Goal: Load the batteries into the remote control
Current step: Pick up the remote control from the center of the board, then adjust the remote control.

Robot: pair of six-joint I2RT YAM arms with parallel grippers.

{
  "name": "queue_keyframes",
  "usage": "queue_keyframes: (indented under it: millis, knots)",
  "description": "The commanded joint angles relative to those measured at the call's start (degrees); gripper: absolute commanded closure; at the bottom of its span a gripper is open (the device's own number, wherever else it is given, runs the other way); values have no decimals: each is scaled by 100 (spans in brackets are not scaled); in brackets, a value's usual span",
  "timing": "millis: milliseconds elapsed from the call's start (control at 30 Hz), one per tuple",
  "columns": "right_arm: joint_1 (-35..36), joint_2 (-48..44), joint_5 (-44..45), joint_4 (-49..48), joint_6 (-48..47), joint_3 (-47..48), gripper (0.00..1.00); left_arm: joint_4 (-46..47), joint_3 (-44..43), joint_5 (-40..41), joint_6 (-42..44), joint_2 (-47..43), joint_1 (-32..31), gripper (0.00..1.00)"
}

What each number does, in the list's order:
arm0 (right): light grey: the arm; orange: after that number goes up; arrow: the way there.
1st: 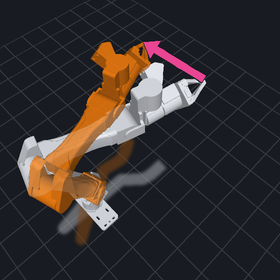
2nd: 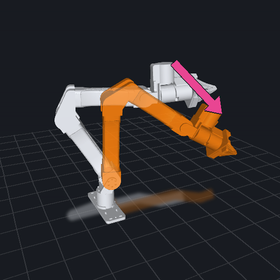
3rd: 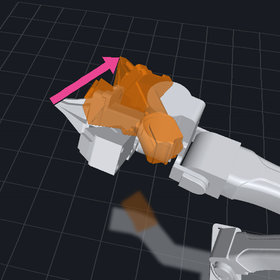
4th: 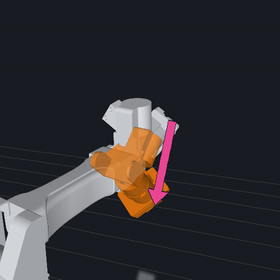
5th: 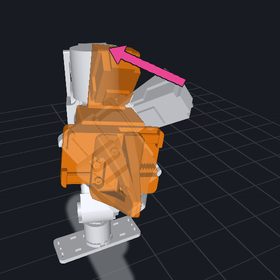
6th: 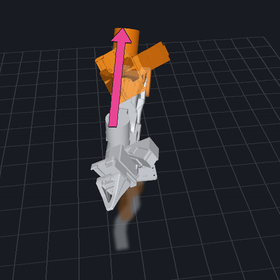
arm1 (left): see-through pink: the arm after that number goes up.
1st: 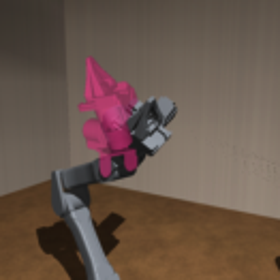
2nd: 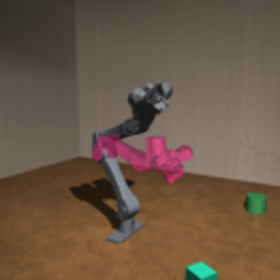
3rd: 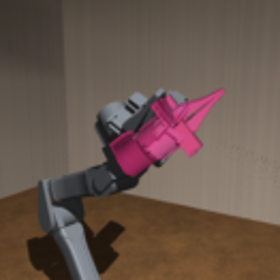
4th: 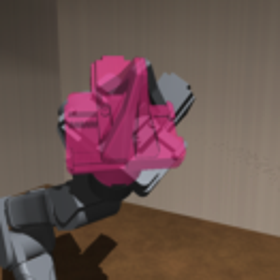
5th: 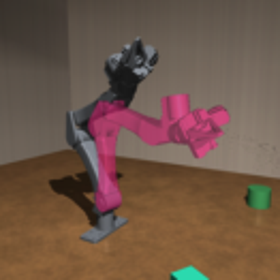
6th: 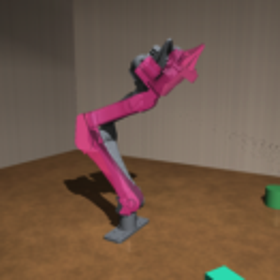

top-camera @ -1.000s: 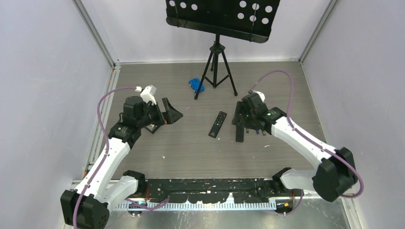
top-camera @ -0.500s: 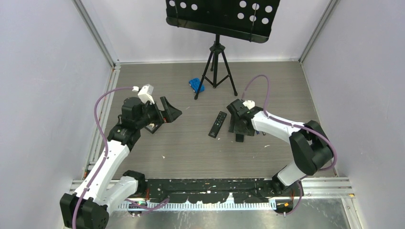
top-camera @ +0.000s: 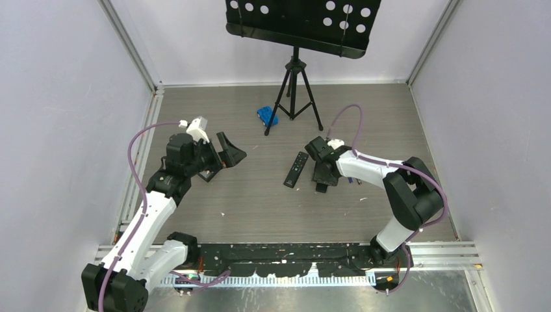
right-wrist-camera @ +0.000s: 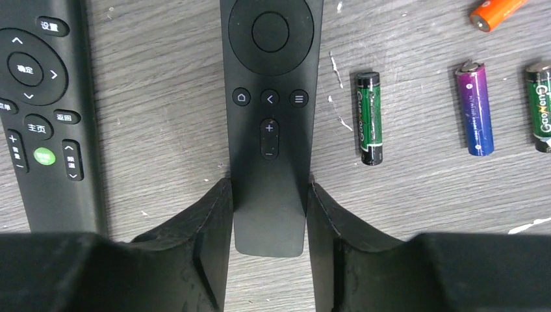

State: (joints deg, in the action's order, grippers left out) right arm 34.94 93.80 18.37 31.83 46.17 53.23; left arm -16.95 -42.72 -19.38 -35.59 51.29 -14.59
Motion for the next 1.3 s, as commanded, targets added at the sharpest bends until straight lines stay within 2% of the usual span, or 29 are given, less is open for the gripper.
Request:
queue_keyframes:
  millis: [0,67,200,333,400,467,633,733,833,1000,1067,1267]
  knots:
    - [31,-7,16,-117,126,-71,69,2,-210,70,-6,-84,8,1]
    - [31,-220,-131,-296,76,-132,75,18,-219,-2,8,-137,9,1]
    - [31,-928,-622,-692,-71,-285,78,109,-228,-369,-47,-235,9,0]
    - [31,-1703,-2021,-1300,-298,-321,80,454,-216,-1058,-424,-257,9,0]
    - [47,-1988,-3082,-1672,-246,-280,80,756,-194,-1286,-799,-228,8,0]
    - [110,-2284,-3754,-2122,-22,-298,80,1073,-201,-1567,-1181,-162,9,0]
    - [519,-2671,-4799,-3545,701,-342,80,2762,-57,-2466,-2517,132,-45,0]
    - [881,-2658,-5078,-4118,893,-203,80,3291,-83,-2645,-3059,292,-197,0]
    - [1175,-2523,-5076,-4183,855,37,80,3196,-145,-2547,-3119,337,-375,0]
    - [1412,-2383,-5095,-4953,1158,33,81,3083,-70,-2492,-3402,205,-440,2]
    - [1429,-2315,-5113,-5278,1359,-5,81,3057,-2,-2492,-3493,87,-439,6]
    - [1430,-2187,-4937,-5387,1529,59,80,3389,241,-2571,-4013,-130,-448,31]
